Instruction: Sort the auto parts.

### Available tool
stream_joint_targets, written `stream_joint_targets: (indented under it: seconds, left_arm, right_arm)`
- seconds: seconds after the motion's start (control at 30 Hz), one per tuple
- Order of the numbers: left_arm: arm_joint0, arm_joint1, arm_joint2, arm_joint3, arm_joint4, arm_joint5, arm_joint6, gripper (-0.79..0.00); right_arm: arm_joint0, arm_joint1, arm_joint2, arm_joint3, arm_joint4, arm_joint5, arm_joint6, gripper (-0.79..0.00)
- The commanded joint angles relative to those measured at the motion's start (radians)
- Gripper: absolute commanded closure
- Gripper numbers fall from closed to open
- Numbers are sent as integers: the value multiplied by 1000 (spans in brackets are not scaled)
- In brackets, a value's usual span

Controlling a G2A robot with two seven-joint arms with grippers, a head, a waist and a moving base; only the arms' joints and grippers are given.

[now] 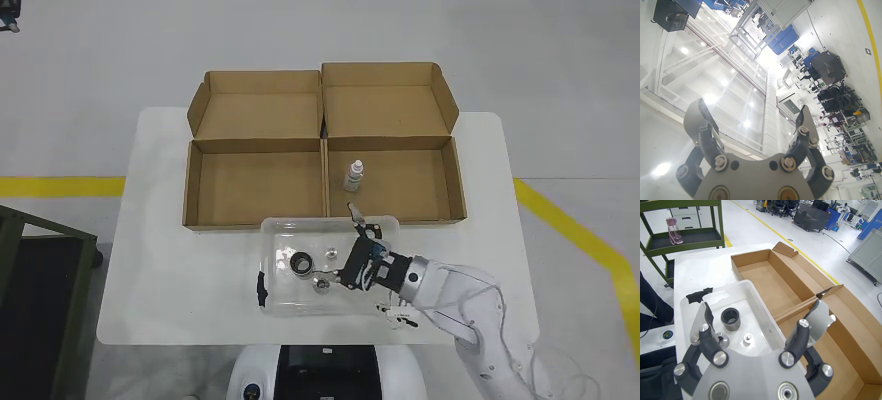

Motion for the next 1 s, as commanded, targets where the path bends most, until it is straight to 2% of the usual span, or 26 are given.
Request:
stream_joint_targets:
  seconds: [0.0,0.3,0.67,0.97]
  left_arm:
    - [0,0,0,0,0,0,0,-785]
    - [0,0,0,0,0,0,0,-785]
    - [0,0,0,0,0,0,0,-785]
    - [0,0,0,0,0,0,0,-785]
  right_arm:
    - [-4,3,-7,2,-17,-23,-4,-785]
    - [15,13,-32,56,-64,-87,5,-785]
    - [35,25,1,90,-47,-98,25,-782]
    - [40,34,7,114,-41,-129,67,-668]
